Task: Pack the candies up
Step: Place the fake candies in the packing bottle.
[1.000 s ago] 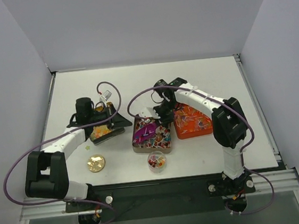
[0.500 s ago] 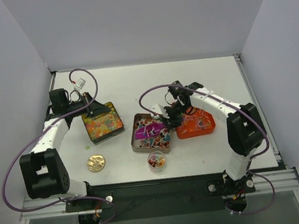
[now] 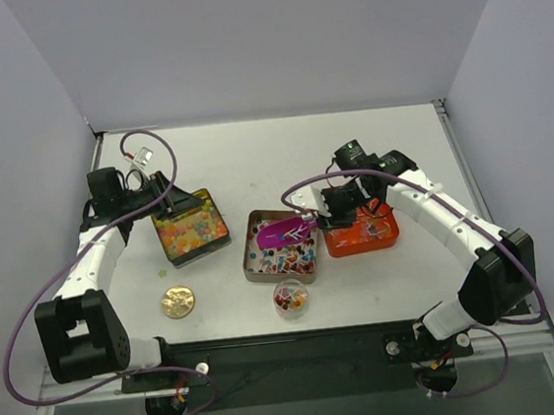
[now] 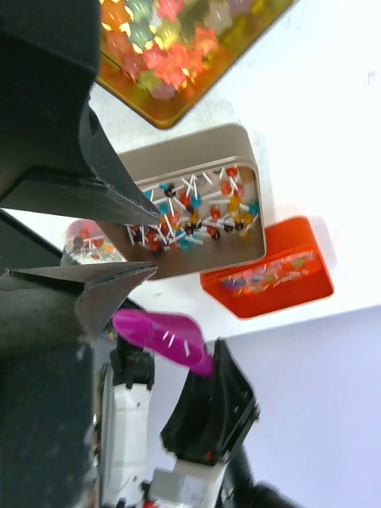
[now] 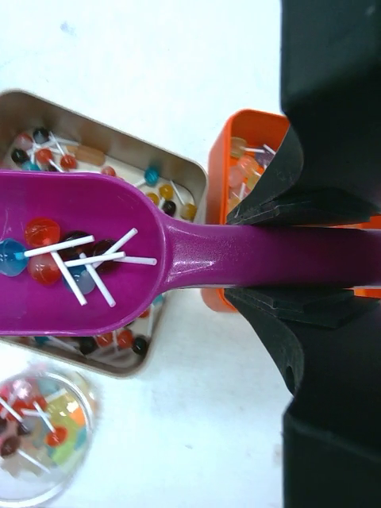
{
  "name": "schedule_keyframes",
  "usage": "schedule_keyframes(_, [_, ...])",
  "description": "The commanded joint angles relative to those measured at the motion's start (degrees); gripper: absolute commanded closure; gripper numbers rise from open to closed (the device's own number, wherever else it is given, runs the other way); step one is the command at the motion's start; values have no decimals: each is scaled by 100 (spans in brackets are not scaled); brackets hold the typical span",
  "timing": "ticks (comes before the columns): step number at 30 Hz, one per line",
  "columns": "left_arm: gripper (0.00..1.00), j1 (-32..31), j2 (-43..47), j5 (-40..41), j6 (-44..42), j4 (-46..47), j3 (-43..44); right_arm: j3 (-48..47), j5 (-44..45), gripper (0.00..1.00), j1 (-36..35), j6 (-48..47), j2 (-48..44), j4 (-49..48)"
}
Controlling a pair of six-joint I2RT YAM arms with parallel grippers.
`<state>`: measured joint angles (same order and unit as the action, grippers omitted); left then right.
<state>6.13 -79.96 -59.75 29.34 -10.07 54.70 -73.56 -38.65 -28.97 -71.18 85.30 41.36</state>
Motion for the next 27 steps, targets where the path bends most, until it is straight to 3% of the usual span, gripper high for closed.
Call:
schedule_keyframes(1, [58,2,481,955,-218,-441,-143,-185,619,100,-205,-396,-364,1266])
schedule_keyframes(6, [56,-33,613,1457,-140,-716,-336,-211,1351,100,-679,-678,-698,1839])
schedule_keyframes(14, [57,-24,1140,1519,124,-4,-995,34,2212,100,-1382,-810,-945,2315])
schedule_keyframes(19, [57,-24,1413,1510,107,-4,-1189,-341,3231,100,-2014,-188,-541,2437])
schedule_keyframes(27, [56,-24,1879,1729,212,40,-1541,-783,4383,100,-2569,-89,145,2587])
